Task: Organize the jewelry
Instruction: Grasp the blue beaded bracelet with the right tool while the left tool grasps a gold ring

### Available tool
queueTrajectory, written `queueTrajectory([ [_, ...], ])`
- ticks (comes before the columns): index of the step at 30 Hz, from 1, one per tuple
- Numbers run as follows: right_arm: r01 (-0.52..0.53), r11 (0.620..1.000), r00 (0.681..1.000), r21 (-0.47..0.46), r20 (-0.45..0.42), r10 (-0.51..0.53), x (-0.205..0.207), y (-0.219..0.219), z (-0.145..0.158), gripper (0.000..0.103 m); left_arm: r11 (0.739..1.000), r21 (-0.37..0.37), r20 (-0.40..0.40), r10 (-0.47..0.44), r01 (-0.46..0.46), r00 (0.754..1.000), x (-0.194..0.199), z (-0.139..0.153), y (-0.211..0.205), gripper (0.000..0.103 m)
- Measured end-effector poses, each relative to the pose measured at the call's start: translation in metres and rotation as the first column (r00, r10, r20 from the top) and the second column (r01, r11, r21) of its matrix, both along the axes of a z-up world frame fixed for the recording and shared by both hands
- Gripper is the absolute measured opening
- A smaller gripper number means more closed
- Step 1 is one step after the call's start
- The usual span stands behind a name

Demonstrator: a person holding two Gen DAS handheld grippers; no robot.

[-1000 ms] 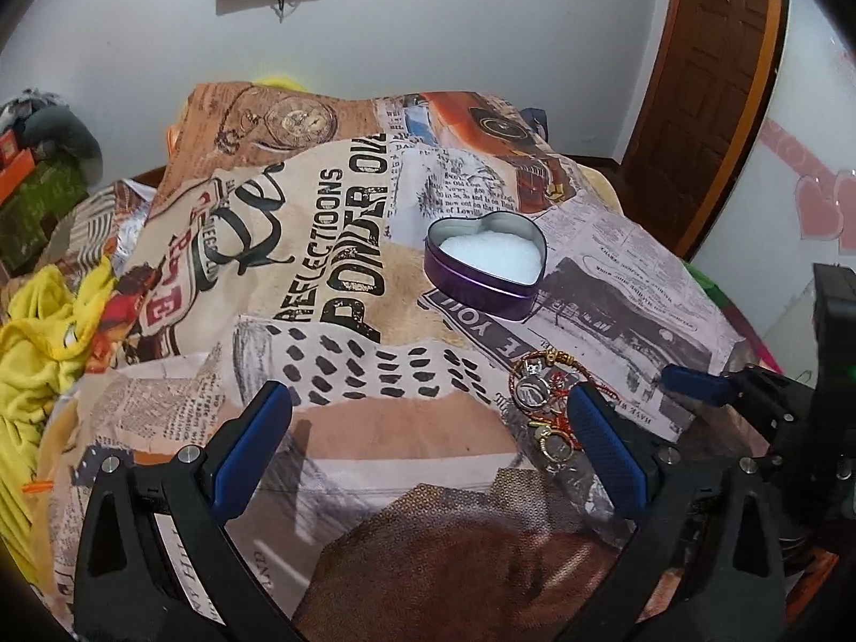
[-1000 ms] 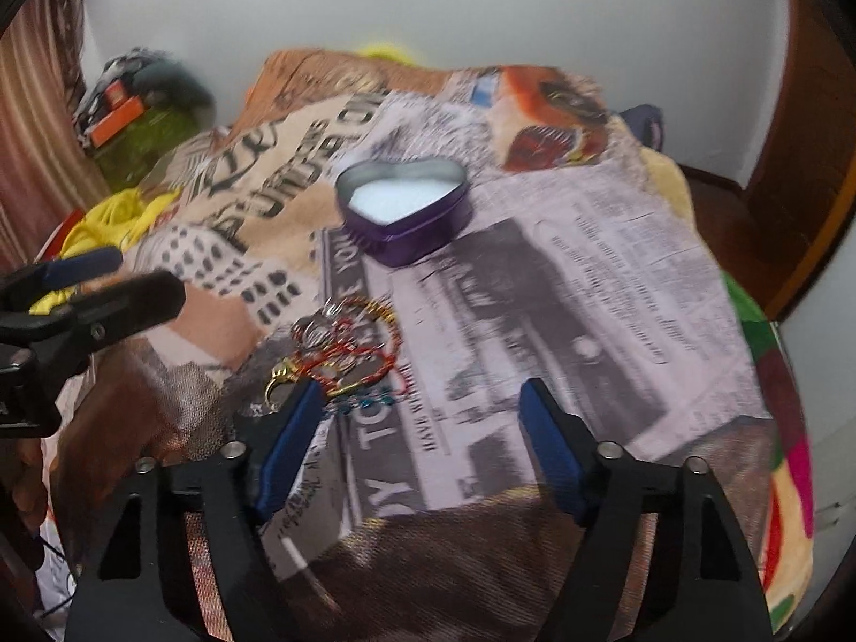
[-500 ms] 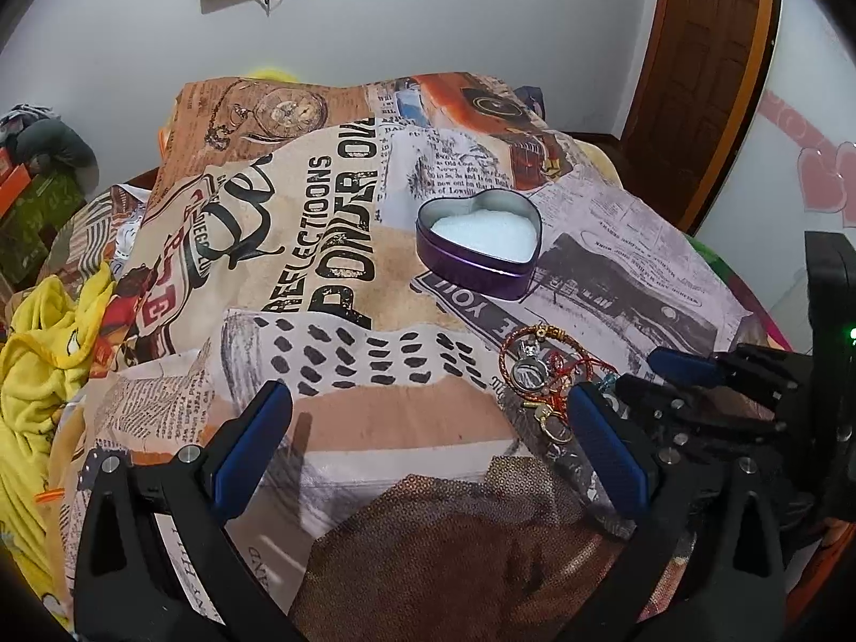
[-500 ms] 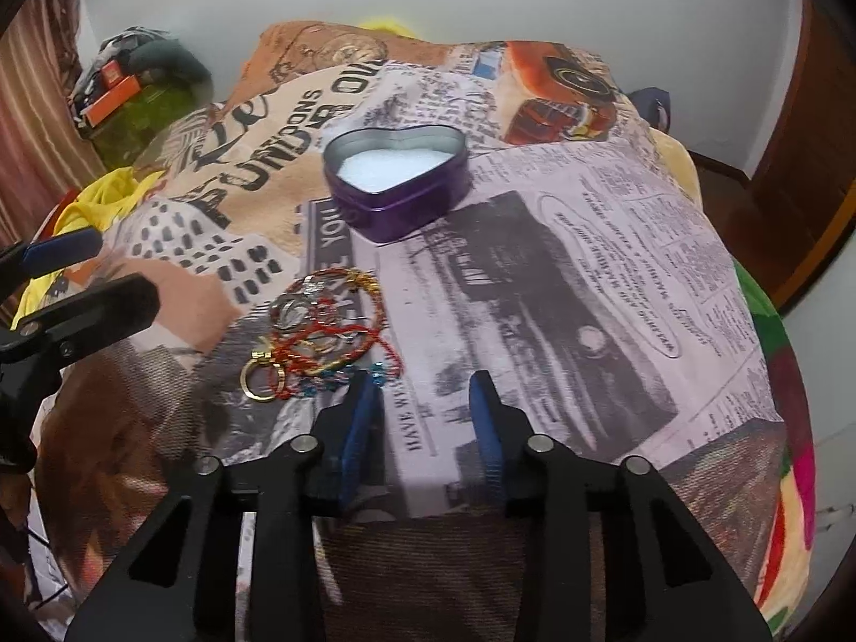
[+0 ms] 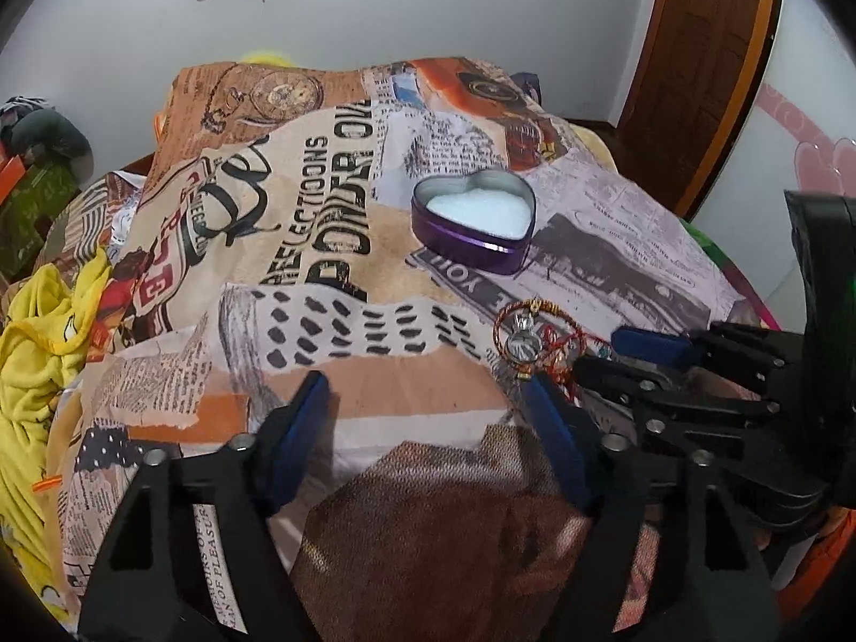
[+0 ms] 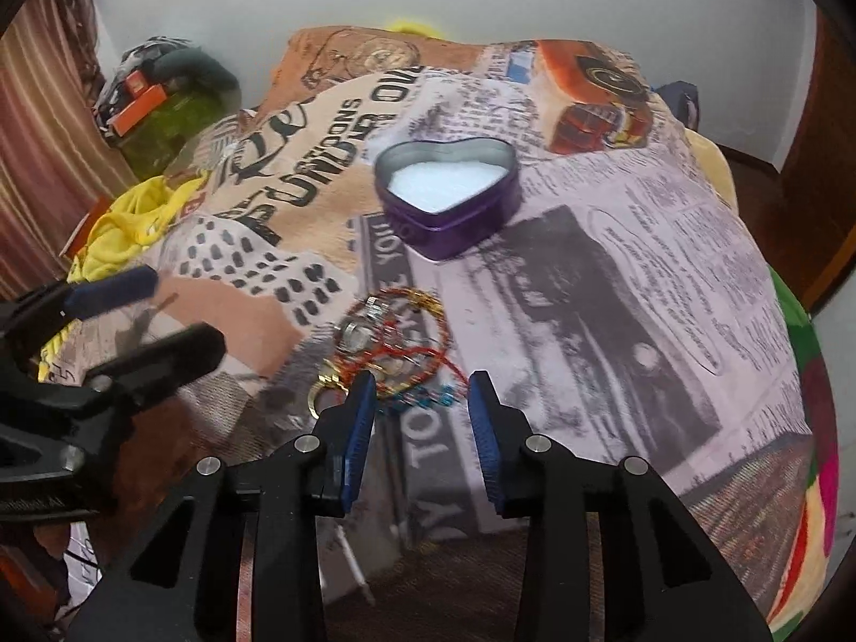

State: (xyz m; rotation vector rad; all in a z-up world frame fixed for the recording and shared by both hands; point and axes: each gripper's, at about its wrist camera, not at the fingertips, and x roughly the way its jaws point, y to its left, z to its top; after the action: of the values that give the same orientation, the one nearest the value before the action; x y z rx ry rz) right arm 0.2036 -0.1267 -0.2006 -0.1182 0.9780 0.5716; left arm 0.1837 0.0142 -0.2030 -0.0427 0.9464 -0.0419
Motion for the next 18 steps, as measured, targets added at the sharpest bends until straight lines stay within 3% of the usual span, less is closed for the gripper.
queueTrajectory([
  [2, 0.001, 1.000, 1.000, -0.027, -0.004, -0.001, 0.000, 0.002, -0.005, 0.032, 1.000, -0.002, -0.014, -0.004, 0.004, 1.000, 0.000, -0.002, -0.002, 0.059],
  [12, 0.061, 0.996, 0.998, -0.067, 0.010, -0.061, 0.006, -0.021, -0.005, 0.032, 0.992, -0.021, -0.035, -0.126, 0.126, 0.991, 0.005, -0.010, -0.033, 0.048],
  [18, 0.095, 0.994, 0.995, -0.054, 0.008, -0.094, 0.009, -0.035, 0.000, 0.032, 0.985, -0.071, -0.077, -0.160, 0.154, 0.984, 0.016, -0.021, -0.040, 0.029],
])
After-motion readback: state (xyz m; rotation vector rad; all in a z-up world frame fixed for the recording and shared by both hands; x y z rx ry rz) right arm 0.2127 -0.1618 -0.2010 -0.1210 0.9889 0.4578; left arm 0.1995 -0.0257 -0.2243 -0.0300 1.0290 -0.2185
